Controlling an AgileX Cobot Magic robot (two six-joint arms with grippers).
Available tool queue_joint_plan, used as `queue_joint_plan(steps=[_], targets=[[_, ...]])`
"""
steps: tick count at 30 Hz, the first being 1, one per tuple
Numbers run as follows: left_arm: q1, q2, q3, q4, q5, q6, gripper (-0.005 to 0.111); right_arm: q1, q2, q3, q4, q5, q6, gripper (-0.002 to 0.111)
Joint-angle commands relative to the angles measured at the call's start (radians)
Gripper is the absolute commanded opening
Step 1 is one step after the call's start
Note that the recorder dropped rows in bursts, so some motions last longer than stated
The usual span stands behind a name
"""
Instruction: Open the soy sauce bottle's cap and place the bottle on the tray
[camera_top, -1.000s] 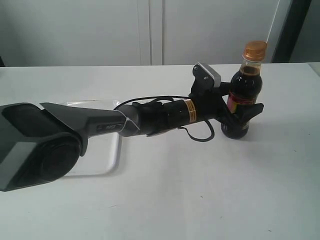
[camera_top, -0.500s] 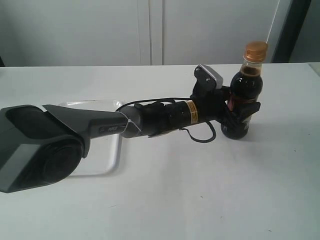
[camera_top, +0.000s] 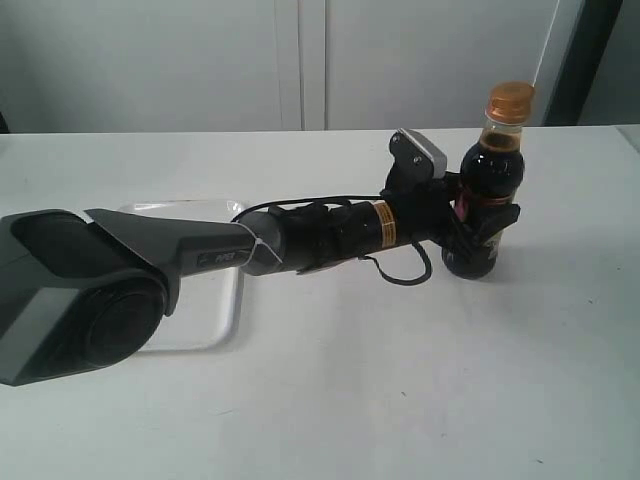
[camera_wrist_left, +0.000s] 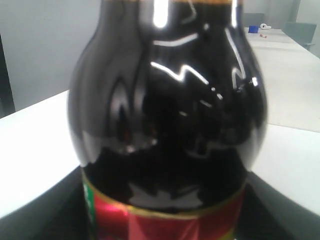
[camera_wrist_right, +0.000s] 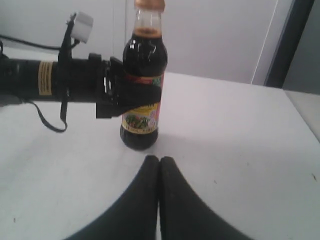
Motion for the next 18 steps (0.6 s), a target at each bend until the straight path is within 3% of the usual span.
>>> queue_joint_plan(steps=[1,4,11,18], targets=[[-0.008,-0.001,-0.003,0.051,0.036,-0.009,0.000,-0.003,-0.005,0.004,0.034,-0.165,0.010,0.000],[-0.008,-0.001,-0.003,0.057,0.037,-0.009,0.000,-0.003,-0.005,0.004,0.060,-0.252,0.028,0.000],[-0.008,-0.001,-0.003,0.057,0.031,-0.020,0.000,-0.003,-0.005,0.004,0.089,-0.406,0.285,0.000],[-0.008,-0.001,-0.003,0.057,0.031,-0.039,0.000,-0.003,0.060,-0.181,0.083,-0.389,0.209,0.000]])
